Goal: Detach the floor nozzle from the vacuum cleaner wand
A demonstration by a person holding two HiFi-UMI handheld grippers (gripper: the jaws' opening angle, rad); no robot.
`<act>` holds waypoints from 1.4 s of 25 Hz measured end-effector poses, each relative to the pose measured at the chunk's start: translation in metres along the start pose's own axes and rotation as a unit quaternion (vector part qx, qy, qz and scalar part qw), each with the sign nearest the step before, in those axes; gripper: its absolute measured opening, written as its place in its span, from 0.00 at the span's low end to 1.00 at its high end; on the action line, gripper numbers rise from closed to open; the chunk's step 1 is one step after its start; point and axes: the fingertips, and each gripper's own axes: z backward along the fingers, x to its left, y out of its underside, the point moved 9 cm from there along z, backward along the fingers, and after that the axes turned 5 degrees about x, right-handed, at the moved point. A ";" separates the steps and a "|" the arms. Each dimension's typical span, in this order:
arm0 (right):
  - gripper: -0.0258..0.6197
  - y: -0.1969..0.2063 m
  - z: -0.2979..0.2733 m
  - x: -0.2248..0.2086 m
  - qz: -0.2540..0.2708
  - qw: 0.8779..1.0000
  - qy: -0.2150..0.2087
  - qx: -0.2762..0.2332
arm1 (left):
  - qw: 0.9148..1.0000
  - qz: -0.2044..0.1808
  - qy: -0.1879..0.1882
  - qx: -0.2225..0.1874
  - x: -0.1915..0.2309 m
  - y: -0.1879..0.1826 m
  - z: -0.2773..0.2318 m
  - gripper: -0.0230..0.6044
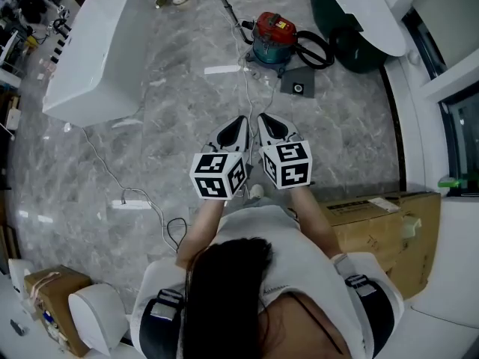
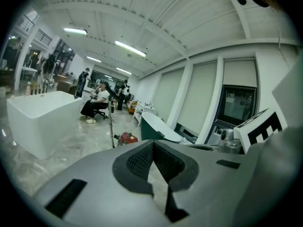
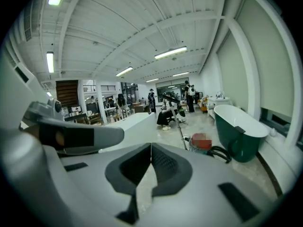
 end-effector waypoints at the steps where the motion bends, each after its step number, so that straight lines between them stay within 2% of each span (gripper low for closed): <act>1: 0.06 -0.001 -0.002 -0.004 0.001 1.000 -0.002 0.001 | 1.000 -0.003 -0.002 0.003 -0.002 0.000 -0.004 0.04; 5: 0.06 0.000 -0.006 -0.011 -0.003 1.000 -0.006 0.004 | 1.000 -0.010 -0.011 0.004 -0.007 -0.002 -0.012 0.04; 11: 0.06 0.003 -0.005 -0.020 0.004 1.000 -0.011 0.003 | 0.999 -0.018 -0.043 0.000 -0.012 0.001 -0.017 0.04; 19: 0.06 0.002 -0.006 -0.024 0.000 1.000 -0.013 -0.009 | 0.998 -0.014 -0.064 0.006 -0.009 0.002 -0.018 0.04; 28: 0.06 0.005 -0.020 -0.031 0.000 1.000 -0.008 -0.002 | 0.998 -0.014 -0.058 0.011 0.001 0.003 -0.034 0.04; 35: 0.07 -0.005 -0.038 -0.034 0.004 1.000 -0.007 -0.021 | 0.998 -0.012 -0.054 0.008 0.018 -0.008 -0.050 0.04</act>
